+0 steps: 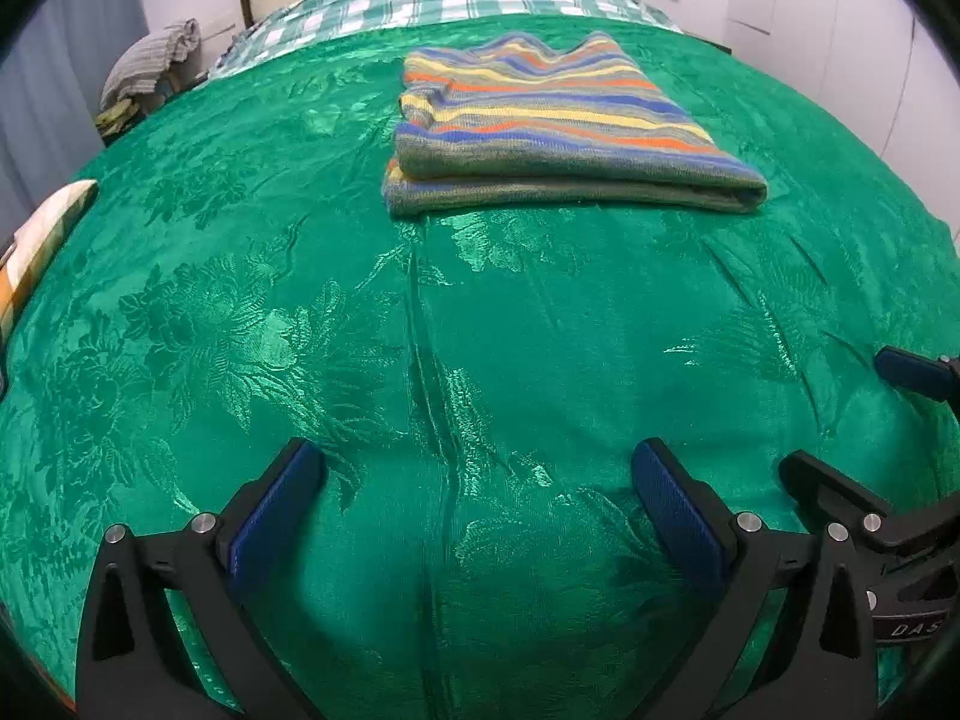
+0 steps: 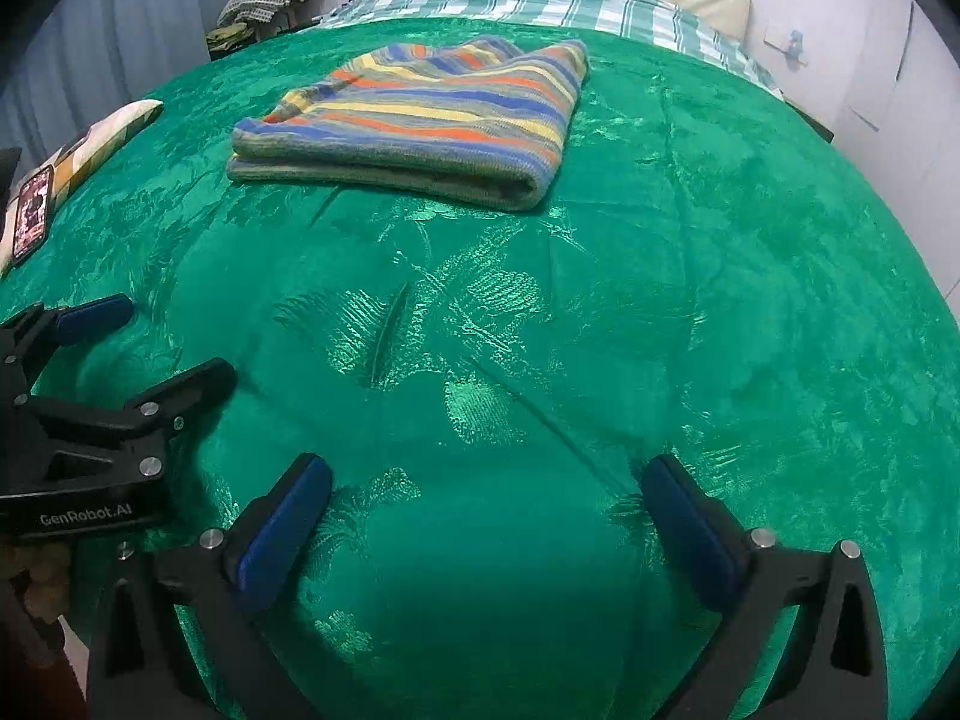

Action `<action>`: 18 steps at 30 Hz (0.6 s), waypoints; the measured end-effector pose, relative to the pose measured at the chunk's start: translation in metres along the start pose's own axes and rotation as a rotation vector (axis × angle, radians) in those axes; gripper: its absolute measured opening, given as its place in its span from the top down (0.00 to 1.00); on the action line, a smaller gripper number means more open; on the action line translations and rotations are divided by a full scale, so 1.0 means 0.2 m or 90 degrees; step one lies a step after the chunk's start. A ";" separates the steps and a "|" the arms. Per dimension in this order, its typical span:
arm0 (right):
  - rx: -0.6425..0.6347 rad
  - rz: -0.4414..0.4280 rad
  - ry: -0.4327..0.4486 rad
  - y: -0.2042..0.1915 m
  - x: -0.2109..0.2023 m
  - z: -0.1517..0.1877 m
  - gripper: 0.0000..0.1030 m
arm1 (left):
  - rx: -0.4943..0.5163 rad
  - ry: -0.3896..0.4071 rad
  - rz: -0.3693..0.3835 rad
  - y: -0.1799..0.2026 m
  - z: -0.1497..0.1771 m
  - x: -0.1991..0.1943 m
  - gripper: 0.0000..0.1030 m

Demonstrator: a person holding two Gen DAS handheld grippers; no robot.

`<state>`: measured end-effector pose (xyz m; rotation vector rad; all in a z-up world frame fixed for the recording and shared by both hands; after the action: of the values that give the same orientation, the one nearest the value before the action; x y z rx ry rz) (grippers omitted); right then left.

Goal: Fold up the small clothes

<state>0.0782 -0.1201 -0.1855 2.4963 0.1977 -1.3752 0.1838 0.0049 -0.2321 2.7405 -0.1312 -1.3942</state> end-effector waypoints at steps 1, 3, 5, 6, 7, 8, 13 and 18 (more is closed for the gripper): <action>0.000 0.001 0.001 0.00 0.00 0.00 0.00 | 0.000 0.000 0.000 0.00 0.01 0.00 0.01; 0.000 0.001 0.000 0.00 0.01 -0.02 0.00 | 0.000 0.000 0.000 0.00 0.01 0.00 0.01; 0.000 0.001 0.000 0.00 0.01 -0.02 0.00 | 0.000 0.000 0.000 0.00 0.01 -0.01 0.01; 0.000 0.001 0.001 0.00 0.01 -0.01 0.00 | 0.000 0.000 0.000 0.00 0.01 -0.01 0.01; 0.000 0.001 0.002 0.00 0.01 -0.01 0.00 | 0.000 0.000 0.000 0.00 0.01 -0.01 0.01; -0.001 0.001 0.002 0.00 0.02 -0.02 0.00 | 0.000 0.000 -0.001 0.00 0.01 -0.01 0.01; -0.002 0.002 0.004 0.00 0.02 -0.01 0.00 | 0.000 -0.001 0.000 0.00 0.01 -0.01 0.01; -0.001 0.001 0.005 -0.01 0.02 -0.01 0.00 | -0.005 -0.013 0.001 -0.01 0.01 -0.02 0.01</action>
<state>0.0811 -0.1186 -0.1879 2.4999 0.1976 -1.3646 0.1809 0.0077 -0.2304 2.7198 -0.1295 -1.4206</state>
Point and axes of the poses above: each gripper's, at about its wrist camera, not at the fingertips, and x roughly the way its jaws point, y to its right, z to its underside, the point moved 2 cm from there along x, roughly the way its jaws point, and after that the axes turned 13 degrees about -x, right-handed, at the moved point
